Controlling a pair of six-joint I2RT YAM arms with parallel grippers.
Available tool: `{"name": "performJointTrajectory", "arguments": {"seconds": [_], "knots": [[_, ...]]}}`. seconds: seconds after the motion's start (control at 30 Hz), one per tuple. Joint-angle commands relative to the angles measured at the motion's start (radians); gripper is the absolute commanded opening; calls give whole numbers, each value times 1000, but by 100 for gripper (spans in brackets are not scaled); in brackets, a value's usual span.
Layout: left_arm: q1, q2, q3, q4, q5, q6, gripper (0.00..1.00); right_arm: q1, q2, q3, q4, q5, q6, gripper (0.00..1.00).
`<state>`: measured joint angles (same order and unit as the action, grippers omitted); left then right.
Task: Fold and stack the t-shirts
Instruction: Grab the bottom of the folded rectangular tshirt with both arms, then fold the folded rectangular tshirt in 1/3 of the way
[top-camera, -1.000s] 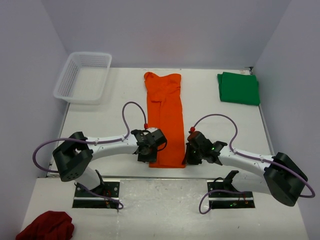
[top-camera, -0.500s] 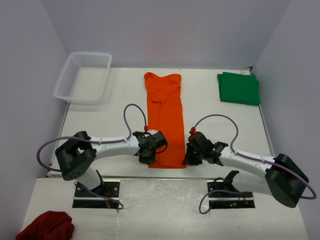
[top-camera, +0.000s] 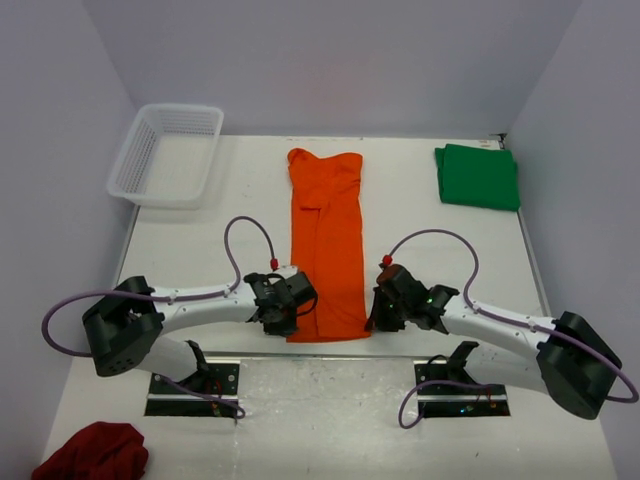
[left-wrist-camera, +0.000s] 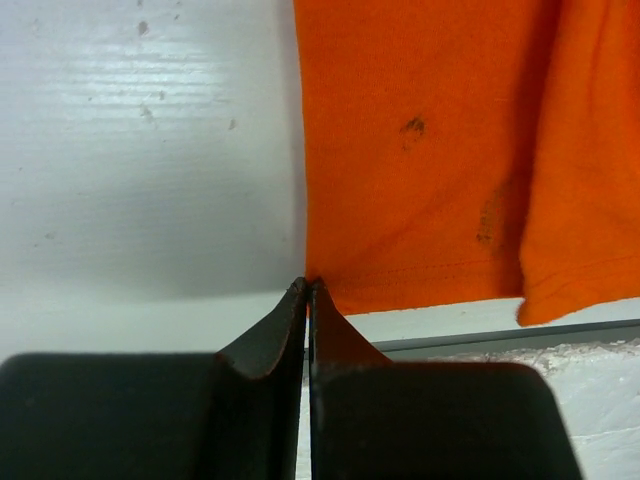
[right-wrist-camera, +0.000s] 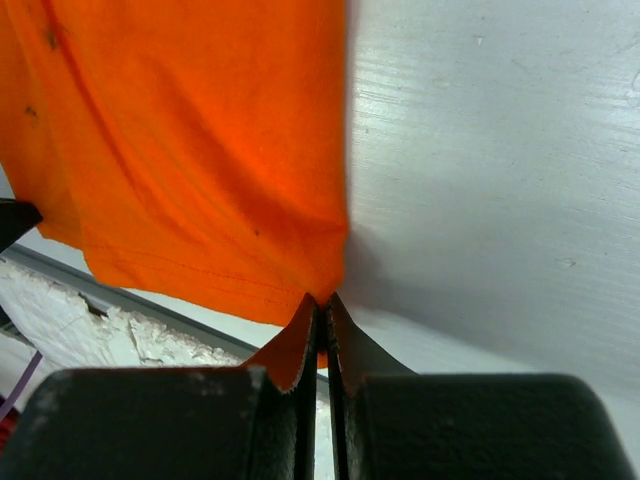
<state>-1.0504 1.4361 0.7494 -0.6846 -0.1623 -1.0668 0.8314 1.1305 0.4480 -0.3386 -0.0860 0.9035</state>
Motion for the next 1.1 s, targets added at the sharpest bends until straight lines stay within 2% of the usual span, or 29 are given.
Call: {"name": "performJointTrajectory", "arguments": {"seconds": [0.0,0.13,0.43,0.57,0.73,0.87,1.07], "knots": [[-5,-63,-50,-27,-36,-45,0,6,-31,-11,-51,58,20,0],[-5,-77,-74,-7,-23,-39,0,17,-29,-17,-53,40,26,0],[-7,-109,-39,28,12,51,0,153,-12,32,-74,46,57,0],[-7,-166,-16,10,-38,76,0,173,5,101,-106,68,43,0],[4,-114,103,-98,-175,132,0,172,104,259,-198,146,-20,0],[42,-83,166,-75,-175,197,0,152,176,391,-264,207,-81,0],[182,-42,283,-79,-186,342,0,20,241,524,-301,212,-201,0]]}}
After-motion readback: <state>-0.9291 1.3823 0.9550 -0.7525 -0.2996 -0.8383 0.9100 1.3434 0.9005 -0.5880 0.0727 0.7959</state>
